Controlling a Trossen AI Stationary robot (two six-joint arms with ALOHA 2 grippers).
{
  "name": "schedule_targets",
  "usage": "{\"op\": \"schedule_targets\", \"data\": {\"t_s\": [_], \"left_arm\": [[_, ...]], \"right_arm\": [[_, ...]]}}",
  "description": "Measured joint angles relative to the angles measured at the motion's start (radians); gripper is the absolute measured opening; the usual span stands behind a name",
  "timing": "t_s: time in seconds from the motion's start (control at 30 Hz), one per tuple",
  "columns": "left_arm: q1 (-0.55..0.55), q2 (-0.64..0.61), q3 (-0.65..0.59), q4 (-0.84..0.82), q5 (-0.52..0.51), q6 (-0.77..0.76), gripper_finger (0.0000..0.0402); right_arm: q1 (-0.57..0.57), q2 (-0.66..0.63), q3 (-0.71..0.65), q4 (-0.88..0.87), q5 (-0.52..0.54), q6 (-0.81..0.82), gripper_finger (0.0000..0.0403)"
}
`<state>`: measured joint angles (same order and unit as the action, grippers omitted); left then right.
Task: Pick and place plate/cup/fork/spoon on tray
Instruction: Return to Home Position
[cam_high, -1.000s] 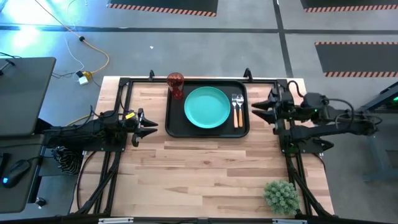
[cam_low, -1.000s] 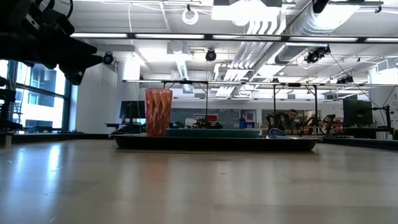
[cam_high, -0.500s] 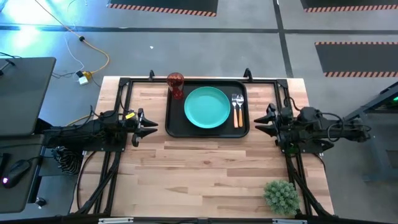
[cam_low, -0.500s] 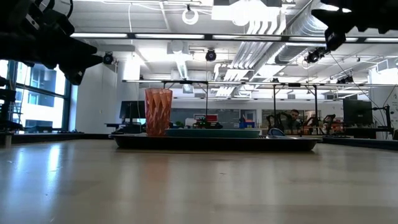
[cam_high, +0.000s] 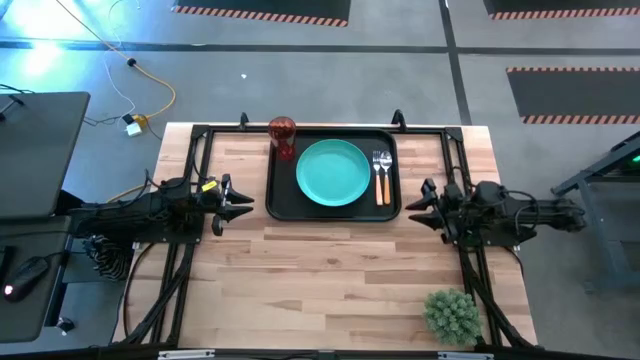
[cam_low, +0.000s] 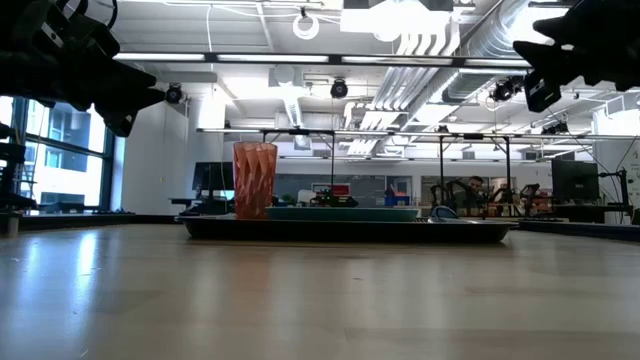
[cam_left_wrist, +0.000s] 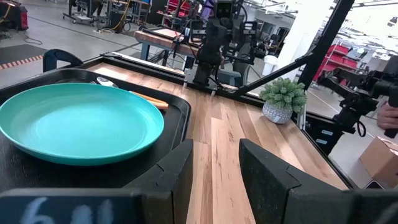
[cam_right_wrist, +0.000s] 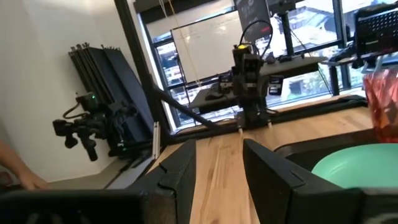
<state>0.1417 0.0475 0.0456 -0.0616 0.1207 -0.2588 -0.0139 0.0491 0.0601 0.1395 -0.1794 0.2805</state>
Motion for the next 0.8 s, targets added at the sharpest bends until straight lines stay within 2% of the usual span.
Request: {"op": "schedule_targets", "data": {"t_s": [0.23, 0.5, 0.8], "left_arm": [[0.000, 0.000, 0.000, 0.000, 0.000, 0.000, 0.0117], [0.000, 0.000, 0.000, 0.000, 0.000, 0.000, 0.0117], [0.000, 0.000, 0.000, 0.000, 0.000, 0.000, 0.0117]], "right_arm": [[0.000, -0.015, -0.050, -0.001, -0.058, 0.029, 0.0124], [0.002, -0.016, -0.050, -0.038, -0.054, 0.029, 0.0124], [0.002, -0.010, -0.050, -0.093, -0.033, 0.122, 0.0124]]}}
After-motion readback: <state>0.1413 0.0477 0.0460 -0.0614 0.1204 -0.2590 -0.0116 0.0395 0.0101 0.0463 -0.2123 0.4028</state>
